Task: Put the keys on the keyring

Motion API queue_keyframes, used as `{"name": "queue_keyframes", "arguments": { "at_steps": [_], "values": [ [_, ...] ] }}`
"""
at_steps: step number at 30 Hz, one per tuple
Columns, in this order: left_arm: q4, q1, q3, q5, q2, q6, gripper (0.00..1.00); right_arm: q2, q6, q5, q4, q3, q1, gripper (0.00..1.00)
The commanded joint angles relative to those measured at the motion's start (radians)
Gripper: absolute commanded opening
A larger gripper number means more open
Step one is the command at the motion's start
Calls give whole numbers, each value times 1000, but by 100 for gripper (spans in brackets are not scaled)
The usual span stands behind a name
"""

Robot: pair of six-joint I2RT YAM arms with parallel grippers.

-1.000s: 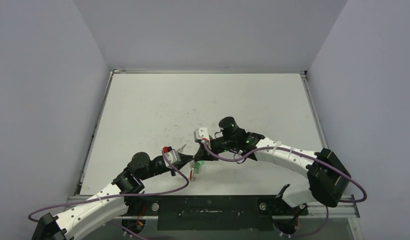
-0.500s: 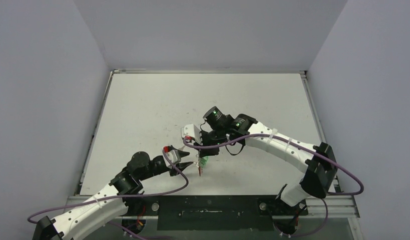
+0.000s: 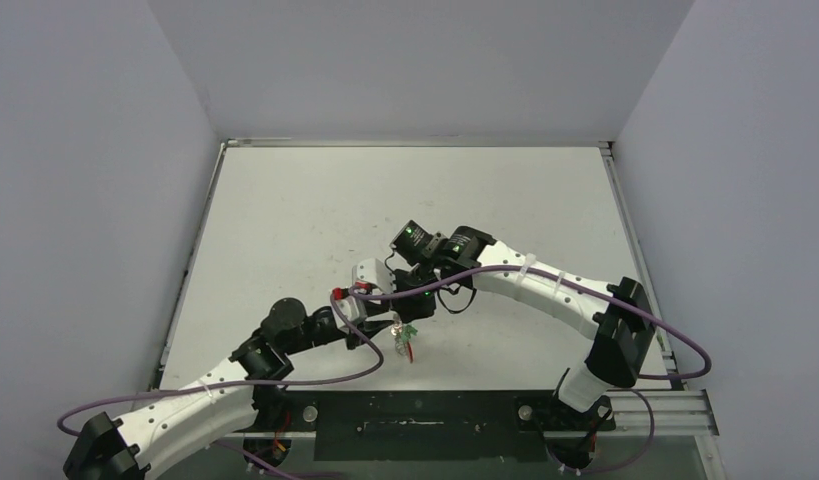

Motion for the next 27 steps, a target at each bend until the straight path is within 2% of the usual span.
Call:
{"name": "queue_keyframes", "arguments": {
  "at_steps": [1, 11, 13, 15, 17, 27],
  "values": [
    [159, -3, -1, 52, 42, -37, 28, -8, 27, 14, 22, 38, 15, 0],
    [185, -3, -6, 78, 92, -36, 24, -23, 32, 8, 57, 20, 16, 0],
    [183, -3, -8, 84, 99, -31, 19, -26, 32, 6, 66, 13, 16, 0],
    [181, -3, -9, 89, 108, -24, 9, -29, 33, 2, 72, 9, 16, 0],
    [188, -3, -12, 93, 117, -18, 6, -31, 35, -3, 76, 6, 17, 0],
    [217, -3, -13, 92, 160, -4, 10, -36, 36, -7, 86, -1, 16, 0]
  ]
}}
